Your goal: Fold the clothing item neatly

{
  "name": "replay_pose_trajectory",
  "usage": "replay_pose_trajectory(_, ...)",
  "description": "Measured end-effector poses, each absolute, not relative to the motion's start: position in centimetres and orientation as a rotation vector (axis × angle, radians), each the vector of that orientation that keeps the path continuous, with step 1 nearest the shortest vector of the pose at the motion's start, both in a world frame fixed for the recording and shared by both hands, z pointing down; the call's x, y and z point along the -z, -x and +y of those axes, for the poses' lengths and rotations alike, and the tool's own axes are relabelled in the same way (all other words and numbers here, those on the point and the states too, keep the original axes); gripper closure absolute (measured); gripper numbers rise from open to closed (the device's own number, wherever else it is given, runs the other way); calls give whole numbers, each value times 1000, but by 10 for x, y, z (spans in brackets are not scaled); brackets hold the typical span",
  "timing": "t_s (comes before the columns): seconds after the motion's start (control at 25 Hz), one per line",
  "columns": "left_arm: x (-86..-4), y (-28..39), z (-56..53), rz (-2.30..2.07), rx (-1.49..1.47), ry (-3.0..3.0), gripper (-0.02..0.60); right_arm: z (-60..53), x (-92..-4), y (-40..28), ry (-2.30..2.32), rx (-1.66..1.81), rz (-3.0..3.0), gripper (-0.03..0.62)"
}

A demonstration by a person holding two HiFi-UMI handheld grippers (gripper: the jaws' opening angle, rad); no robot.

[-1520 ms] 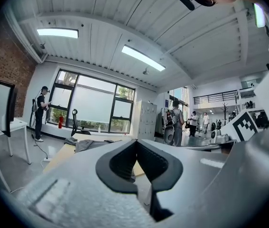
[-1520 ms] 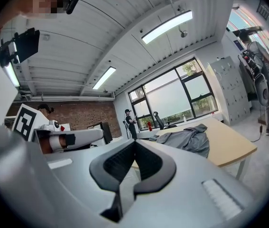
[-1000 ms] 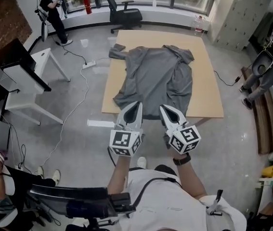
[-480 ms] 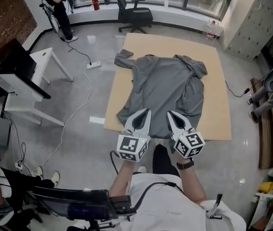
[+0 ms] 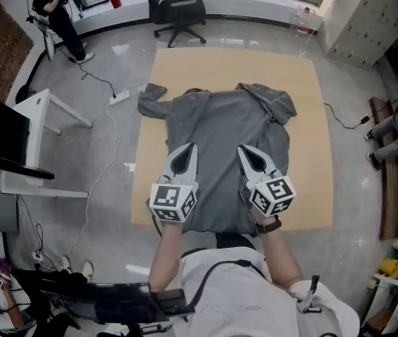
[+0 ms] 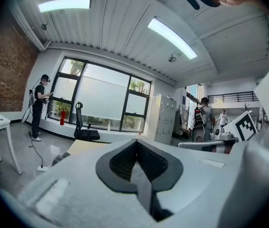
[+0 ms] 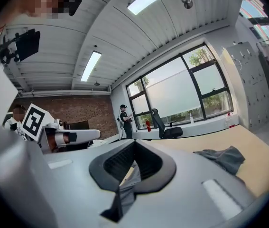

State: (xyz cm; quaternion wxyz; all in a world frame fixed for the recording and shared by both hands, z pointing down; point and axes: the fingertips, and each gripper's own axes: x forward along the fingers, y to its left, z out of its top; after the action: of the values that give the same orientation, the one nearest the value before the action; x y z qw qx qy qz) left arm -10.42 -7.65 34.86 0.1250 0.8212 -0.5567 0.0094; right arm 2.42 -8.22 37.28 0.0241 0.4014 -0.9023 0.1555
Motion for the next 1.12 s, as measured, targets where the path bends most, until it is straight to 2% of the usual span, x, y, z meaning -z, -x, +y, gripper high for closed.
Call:
replay_pose_trajectory(0.2, -392, 108, -161, -1611, -184, -2351, 581, -170, -410, -41, -1203, -456, -2733, 588)
replay_pose_trajectory(0.64, -519, 150, -328, -1416, -562, -2274, 581, -340, -531, -20, -962, -365, -2492, 588)
replay_pose_trajectory(0.68, -533, 148, -343, -1371, -608, -2280, 571, -355, -543, -20, -945, -355, -2468, 588)
replay_pose_trajectory(0.72, -547, 145, -357, -1325, -653, -2283, 515, -372, -554, -23, -938, -346, -2444, 588)
replay_pose_trajectory(0.76, -561, 142, -372, -1283, -695, -2284, 491, -389, -565, -28, -938, -341, -2418, 587)
replay_pose_trajectory(0.84, -587, 136, -399, -1203, -780, -2284, 482, -421, -589, -34, -919, -343, -2356, 585)
replay_pose_trajectory(0.92, -616, 133, -418, -1110, -878, -2272, 460, -443, -618, -32, -843, -334, -2278, 410)
replay_pose_trajectory(1.12, -684, 119, -432, -808, -1030, -2192, 430, -470, -683, -36, -646, -293, -2086, 395)
